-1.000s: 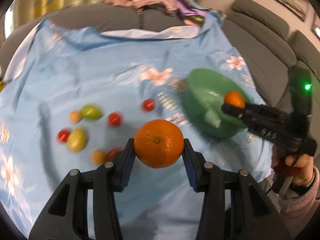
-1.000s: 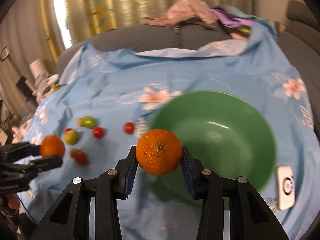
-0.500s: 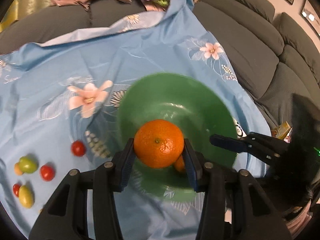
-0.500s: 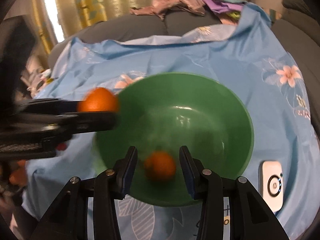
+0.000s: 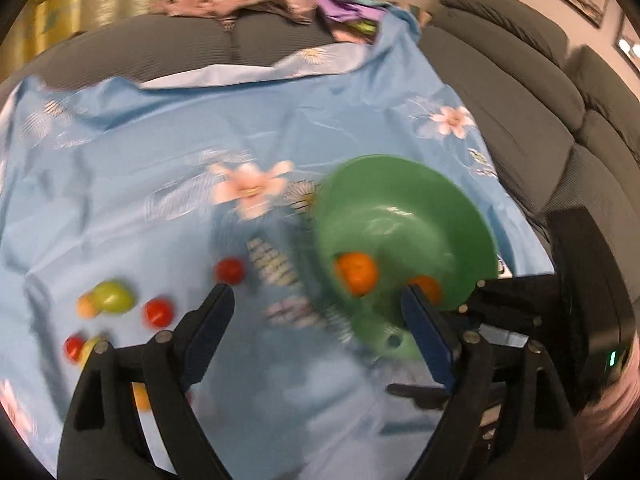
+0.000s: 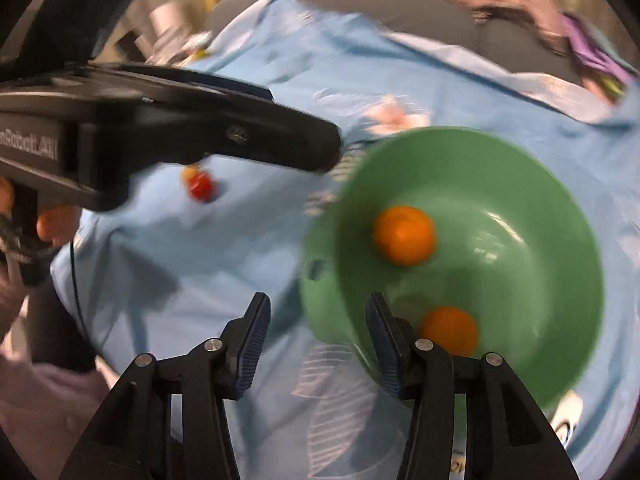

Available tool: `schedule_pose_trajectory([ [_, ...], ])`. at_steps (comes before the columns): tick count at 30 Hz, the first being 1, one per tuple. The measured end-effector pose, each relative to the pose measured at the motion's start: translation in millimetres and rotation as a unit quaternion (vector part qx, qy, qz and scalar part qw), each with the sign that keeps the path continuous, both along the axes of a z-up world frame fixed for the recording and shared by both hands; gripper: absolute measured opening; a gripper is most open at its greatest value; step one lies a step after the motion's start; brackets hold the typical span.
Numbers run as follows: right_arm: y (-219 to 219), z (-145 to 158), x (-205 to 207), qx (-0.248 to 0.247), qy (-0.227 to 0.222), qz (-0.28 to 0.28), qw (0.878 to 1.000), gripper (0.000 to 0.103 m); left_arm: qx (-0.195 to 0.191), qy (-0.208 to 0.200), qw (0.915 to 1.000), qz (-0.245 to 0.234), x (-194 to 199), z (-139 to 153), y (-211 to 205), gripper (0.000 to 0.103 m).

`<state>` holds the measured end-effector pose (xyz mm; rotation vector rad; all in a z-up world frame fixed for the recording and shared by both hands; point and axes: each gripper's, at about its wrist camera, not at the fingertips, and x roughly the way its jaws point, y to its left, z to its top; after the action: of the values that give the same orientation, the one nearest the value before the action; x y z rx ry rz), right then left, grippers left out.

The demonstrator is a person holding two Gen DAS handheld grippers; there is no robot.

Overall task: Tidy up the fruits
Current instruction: 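Carry both oranges into the green bowl and open both tools, then grasp a red cherry tomato with the left tool while the right tool grasps another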

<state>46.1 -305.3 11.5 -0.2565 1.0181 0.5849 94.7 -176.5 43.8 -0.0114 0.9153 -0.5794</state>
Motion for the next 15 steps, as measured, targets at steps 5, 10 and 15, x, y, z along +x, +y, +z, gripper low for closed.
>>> schedule_pose_trajectory([
  [5,15,2,-5,0.026,0.058,0.069,0.996,0.052,-0.005,0.009,0.9977,0.067,-13,-4,62,0.086],
  [10,16,4,-23,0.035,0.073,0.079,0.994,0.054,0.000,0.015,0.9930,0.117,-27,-9,108,0.086],
  [15,6,20,-26,0.027,0.024,0.016,0.999,0.054,0.019,0.018,0.9861,0.164,-44,-20,135,0.086],
])
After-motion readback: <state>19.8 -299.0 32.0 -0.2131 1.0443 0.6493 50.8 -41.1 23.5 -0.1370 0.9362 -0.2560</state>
